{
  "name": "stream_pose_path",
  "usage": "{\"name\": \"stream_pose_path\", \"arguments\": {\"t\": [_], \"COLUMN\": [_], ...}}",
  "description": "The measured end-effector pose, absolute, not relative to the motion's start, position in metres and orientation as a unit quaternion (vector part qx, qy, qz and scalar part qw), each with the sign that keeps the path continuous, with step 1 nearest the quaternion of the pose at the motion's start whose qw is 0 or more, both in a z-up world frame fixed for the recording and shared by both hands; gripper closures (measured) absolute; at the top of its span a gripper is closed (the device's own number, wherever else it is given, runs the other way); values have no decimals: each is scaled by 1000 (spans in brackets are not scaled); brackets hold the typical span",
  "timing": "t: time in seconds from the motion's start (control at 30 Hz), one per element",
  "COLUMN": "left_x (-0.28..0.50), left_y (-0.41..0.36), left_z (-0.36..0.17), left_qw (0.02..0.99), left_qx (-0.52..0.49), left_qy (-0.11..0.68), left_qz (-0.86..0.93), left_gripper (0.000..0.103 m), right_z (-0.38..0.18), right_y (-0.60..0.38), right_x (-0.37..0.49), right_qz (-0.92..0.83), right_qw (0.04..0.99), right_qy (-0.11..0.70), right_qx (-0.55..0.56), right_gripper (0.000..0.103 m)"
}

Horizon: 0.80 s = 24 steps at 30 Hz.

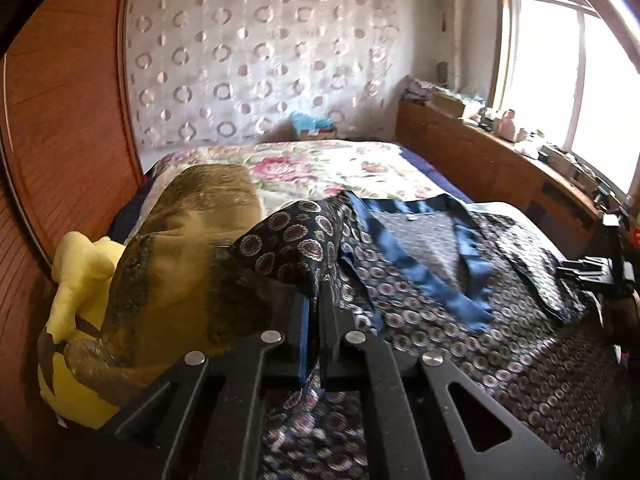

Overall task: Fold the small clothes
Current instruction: 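Grasp the shirt edge with the left gripper while the right gripper grasps the sleeve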

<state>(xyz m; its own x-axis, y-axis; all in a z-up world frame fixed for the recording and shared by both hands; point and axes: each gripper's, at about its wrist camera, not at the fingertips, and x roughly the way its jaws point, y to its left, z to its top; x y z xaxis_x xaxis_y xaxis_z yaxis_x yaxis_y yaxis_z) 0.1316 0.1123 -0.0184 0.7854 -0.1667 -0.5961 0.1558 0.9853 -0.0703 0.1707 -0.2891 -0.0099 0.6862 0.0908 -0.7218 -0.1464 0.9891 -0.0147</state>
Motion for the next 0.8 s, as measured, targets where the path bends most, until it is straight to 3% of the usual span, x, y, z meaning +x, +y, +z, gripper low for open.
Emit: {"name": "stream_pose_path", "arguments": {"t": [0.47, 0.5, 0.53, 0.57, 0.8], "left_x": [81, 78, 76, 74, 44], "left_y": [90, 90, 91, 92, 107], "left_z": [-23, -25, -26, -28, -26], "left_qw": [947, 947, 947, 947, 952], "left_qx": [-4, -3, -3, -5, -31], "left_qy": [299, 300, 300, 300, 285], "left_qz": [-118, -117, -116, -116, -105], "left_gripper": [99, 99, 99, 99, 99], "right_z": [-3, -2, -2, -1, 20], "right_y": [-293, -295, -296, -299, -282], "right_x": [210, 216, 220, 224, 185], "right_qz": [73, 71, 68, 75, 110], "right_qw": [906, 905, 906, 906, 927], "right_qy": [416, 418, 418, 416, 358], "right_qx": [-38, -32, -22, 11, 1], "right_gripper": [60, 62, 70, 95, 102]}}
